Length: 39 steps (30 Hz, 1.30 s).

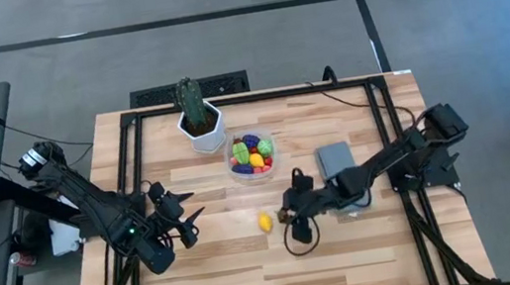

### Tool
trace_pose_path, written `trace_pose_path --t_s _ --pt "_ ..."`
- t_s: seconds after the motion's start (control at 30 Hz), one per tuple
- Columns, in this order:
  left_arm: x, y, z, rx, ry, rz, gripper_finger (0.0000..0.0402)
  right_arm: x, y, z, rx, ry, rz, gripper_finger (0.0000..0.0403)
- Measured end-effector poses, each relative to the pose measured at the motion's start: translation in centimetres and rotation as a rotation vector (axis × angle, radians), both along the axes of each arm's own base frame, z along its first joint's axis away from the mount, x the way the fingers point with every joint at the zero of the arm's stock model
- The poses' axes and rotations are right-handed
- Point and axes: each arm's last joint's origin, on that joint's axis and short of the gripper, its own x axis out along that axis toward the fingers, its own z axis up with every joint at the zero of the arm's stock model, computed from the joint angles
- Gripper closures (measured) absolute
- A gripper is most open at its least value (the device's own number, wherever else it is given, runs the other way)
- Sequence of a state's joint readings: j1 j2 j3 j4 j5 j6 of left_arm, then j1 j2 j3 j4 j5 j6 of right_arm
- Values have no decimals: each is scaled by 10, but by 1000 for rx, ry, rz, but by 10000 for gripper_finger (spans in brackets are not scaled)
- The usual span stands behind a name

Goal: Pick and placing Produce into tupperware
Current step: Put the strawberry into the transparent bin

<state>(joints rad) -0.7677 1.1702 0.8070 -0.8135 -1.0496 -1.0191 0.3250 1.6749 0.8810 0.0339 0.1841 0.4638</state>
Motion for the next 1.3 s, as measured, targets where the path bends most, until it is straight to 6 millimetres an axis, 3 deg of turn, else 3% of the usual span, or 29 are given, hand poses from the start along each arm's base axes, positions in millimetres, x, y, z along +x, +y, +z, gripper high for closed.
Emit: trace_pose_path --t_s 0.27,0.7,0.97,1.3 --pt "0 0 0 2 -1 0 178 3 -44 29 -77 -92 -52 222" --pt "0 0 0 5 -5 3 178 22 -113 52 -233 -147 -140 220" --pt "0 0 0 6 -8 5 178 28 -150 50 -238 -118 -219 217" --pt "1 2 0 8 -9 17 178 54 -169 24 -171 -65 -188 224"
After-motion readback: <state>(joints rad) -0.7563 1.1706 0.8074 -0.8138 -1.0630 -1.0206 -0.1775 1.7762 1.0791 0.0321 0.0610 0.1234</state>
